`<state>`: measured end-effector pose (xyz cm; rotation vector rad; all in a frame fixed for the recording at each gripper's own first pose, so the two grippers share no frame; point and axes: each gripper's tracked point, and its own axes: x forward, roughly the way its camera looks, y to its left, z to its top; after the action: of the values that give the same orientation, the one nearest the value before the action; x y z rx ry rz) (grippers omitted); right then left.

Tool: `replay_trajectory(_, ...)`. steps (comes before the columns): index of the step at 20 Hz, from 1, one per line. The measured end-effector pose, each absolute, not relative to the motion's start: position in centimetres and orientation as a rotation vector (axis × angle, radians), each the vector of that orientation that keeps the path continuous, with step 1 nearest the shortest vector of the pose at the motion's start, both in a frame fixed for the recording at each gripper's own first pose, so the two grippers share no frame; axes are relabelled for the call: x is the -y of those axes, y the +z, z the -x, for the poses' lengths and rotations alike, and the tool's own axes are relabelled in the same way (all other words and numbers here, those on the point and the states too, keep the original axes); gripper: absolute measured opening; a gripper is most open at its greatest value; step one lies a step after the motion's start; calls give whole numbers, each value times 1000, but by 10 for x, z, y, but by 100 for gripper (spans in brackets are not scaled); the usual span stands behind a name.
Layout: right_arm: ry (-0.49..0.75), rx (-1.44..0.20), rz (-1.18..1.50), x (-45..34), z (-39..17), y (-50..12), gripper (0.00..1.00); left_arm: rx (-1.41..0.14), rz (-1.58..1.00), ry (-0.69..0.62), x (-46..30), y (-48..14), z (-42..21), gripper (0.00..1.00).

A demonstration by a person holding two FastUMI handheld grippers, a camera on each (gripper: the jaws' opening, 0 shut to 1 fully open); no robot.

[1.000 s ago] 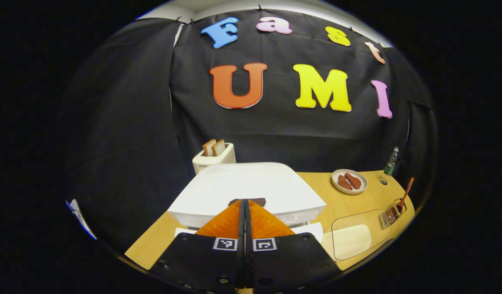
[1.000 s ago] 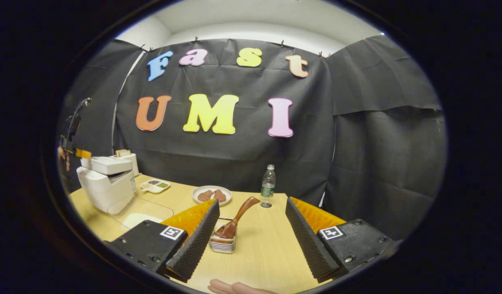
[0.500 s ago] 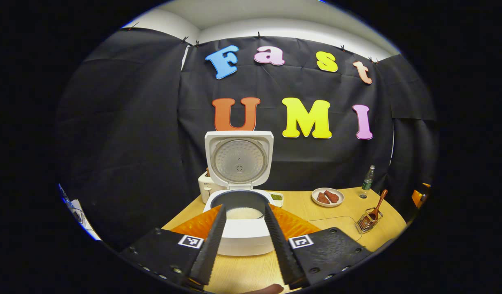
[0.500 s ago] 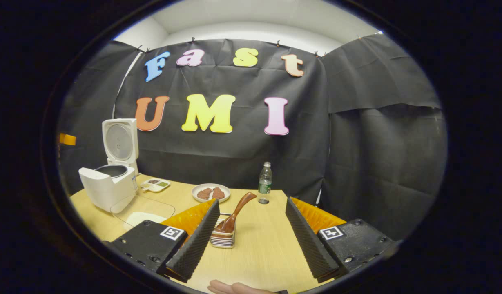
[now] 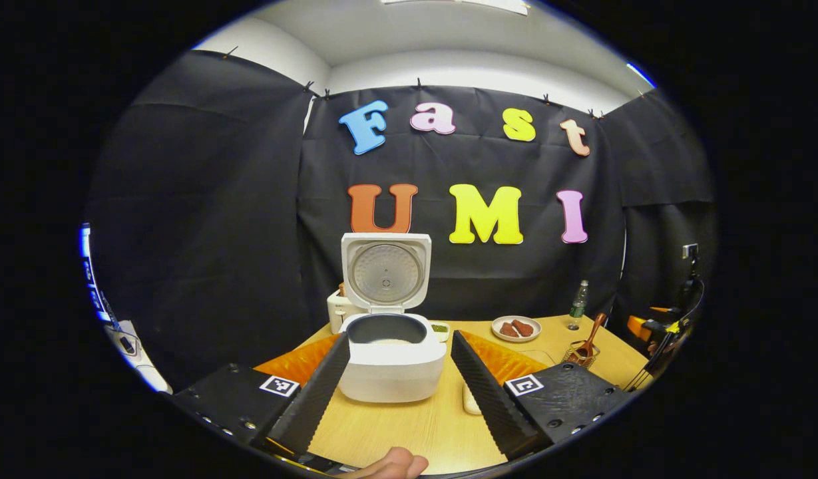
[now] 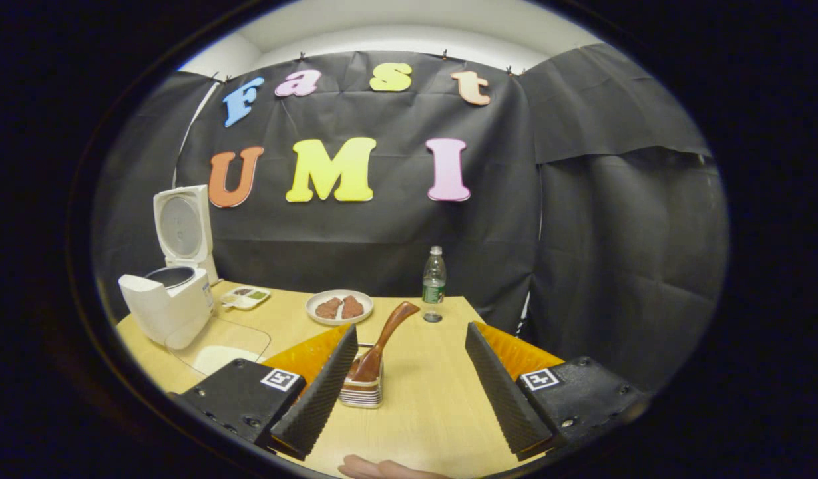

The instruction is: Close the left gripper, press the button to open the rice cooker; take a wooden spoon from the chopstick holder with the right hand, scoop a spoonful of rice and pour it into the rice cooker, then put the wooden spoon back into the chopstick holder.

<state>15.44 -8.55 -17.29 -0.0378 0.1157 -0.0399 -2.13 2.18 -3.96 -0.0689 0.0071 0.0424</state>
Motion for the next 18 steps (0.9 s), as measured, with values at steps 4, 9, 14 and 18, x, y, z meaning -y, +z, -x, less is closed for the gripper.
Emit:
replay_trajectory(4, 13, -166, -37, 74, -196, -202, 100, 31, 13, 12, -7, -48, 40, 96)
replay_trajectory(9, 21, -257, -203, 65, -252, -249, 100, 13, -44, -10, 4, -76, 50, 95)
replay_trajectory(14, 37, -316, -357, 58, -295, -262, 98, 14, -64, 2, -2, -84, 54, 95)
replay_trajectory(18, 14, -348, -370, 60, -314, -268, 56, 12, -22, 29, -20, -83, 53, 95)
